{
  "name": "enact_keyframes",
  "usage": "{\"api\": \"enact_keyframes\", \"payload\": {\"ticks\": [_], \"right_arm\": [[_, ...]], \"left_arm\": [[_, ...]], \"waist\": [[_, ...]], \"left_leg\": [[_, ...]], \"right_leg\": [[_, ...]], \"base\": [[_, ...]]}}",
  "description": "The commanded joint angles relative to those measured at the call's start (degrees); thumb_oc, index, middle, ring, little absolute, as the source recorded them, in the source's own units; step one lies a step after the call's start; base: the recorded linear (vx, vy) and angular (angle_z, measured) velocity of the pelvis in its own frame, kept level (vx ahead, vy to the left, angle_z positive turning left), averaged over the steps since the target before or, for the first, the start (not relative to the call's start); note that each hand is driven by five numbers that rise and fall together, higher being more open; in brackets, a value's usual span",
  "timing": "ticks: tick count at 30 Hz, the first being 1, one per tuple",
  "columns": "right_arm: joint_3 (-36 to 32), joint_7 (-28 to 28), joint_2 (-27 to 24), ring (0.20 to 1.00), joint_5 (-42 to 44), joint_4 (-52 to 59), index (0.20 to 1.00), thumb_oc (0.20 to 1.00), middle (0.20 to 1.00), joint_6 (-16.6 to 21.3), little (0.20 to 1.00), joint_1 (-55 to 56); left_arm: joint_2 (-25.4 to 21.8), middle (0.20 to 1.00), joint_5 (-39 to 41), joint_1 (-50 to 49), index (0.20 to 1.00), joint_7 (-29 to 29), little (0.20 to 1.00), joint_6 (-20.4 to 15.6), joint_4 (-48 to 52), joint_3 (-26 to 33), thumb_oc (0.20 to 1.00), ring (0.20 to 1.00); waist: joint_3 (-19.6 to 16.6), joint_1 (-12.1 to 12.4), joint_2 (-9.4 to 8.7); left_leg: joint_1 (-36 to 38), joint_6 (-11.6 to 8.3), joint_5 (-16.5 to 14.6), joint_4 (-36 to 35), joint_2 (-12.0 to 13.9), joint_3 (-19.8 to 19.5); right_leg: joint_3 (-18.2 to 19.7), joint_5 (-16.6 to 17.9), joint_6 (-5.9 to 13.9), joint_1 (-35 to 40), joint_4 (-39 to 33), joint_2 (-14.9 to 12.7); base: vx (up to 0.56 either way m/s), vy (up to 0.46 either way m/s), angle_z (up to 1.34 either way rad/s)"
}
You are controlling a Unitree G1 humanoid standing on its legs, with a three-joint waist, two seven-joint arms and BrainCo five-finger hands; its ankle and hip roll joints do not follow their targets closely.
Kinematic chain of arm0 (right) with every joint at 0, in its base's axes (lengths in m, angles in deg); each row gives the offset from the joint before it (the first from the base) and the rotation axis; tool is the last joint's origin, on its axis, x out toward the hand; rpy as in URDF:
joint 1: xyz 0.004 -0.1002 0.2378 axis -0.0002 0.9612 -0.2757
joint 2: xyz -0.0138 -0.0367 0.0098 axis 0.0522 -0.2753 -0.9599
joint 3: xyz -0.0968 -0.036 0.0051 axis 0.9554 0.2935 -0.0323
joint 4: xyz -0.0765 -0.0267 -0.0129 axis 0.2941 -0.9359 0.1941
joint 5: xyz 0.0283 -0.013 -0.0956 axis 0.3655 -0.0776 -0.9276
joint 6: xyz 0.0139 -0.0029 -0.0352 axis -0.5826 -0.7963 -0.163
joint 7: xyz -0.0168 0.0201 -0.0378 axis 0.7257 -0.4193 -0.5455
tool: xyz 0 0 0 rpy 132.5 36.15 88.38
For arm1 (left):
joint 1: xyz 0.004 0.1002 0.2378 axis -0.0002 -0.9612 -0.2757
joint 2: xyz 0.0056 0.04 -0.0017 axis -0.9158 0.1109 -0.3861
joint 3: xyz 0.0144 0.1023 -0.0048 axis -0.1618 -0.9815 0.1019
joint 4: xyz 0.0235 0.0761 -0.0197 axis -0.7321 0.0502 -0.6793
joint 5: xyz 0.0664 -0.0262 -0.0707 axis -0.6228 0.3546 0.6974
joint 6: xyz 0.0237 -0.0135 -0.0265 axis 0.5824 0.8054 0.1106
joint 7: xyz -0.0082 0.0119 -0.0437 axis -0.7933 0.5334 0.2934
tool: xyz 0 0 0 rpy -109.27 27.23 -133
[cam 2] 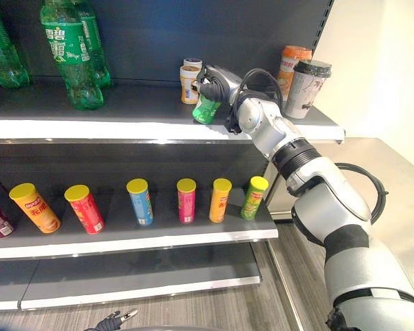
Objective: Put the goods on the table back onto the shelves and tidy them up.
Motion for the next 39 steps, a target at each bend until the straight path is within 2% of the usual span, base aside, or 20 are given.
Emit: {"api": "enact_keyframes", "payload": {"ticks": [1,10,18,19,39], "right_arm": [[2.5,-1.0,-1.3,0.2,-1.2,-4.6,0.2,0.2,0.2,0.9,0.2,-8.8],[4.0,-0.4,-2.2,0.2,-3.3,-2.8,0.2,0.2,0.2,1.2,0.2,-9.2],[9.1,2.5,-4.6,0.2,-9.4,2.2,0.2,0.2,0.2,2.7,0.2,-8.6],[9.4,3.8,-5.9,1.0,-10.4,1.2,1.0,1.0,1.0,3.0,1.0,-6.2],[6.8,-0.3,-7.9,1.0,-7.2,0.0,1.0,1.0,1.0,1.9,1.0,-11.4]], "left_arm": [[-0.3,1.0,0.7,5.3,1.0,-0.2,1.0,-1.6,-3.8,-2.6,1.0,1.0],[-0.4,1.0,1.0,5.4,1.0,-0.3,1.0,-1.7,-3.7,-2.3,1.0,1.0],[-0.5,1.0,1.5,5.2,1.0,-0.3,1.0,-1.6,-3.3,-1.0,1.0,1.0],[-0.5,1.0,1.2,4.7,1.0,-0.2,1.0,-1.8,-3.1,-0.9,1.0,1.0],[-1.3,1.0,0.7,5.2,1.0,-0.6,1.0,-1.8,-3.0,-1.1,1.0,1.0]], "waist": [[0.3,1.7,-2.67],[0.3,1.9,-3.02],[0.3,2.4,-3.49],[0.5,3.2,-3.46],[0.5,2.7,-3.65]], "left_leg": [[2.5,0.71,-5.8,0.0,-1.7,-2.4],[2.3,0.7,-5.9,0.0,-1.8,-2.6],[2.1,0.61,-6.0,0.0,-1.8,-3.2],[1.8,0.53,-6.2,0.0,-1.9,-4.3],[2.0,0.66,-6.4,0.0,-2.0,-3.9]], "right_leg": [[0.4,-1.1,-0.13,1.7,0.4,-0.9],[0.0,-1.1,-0.07,1.6,0.4,-0.9],[-0.6,-1.5,0.05,1.8,0.4,-1.0],[-1.4,-2.1,-0.02,2.0,0.4,-1.1],[-1.2,-2.0,-0.1,1.9,0.4,-1.0]], "base": [[0.0,0.0,0.0],[0.0,0.0,0.0],[0.01,-0.006,0.0],[0.07,-0.049,0.02],[0.01,-0.002,0.04]]}}
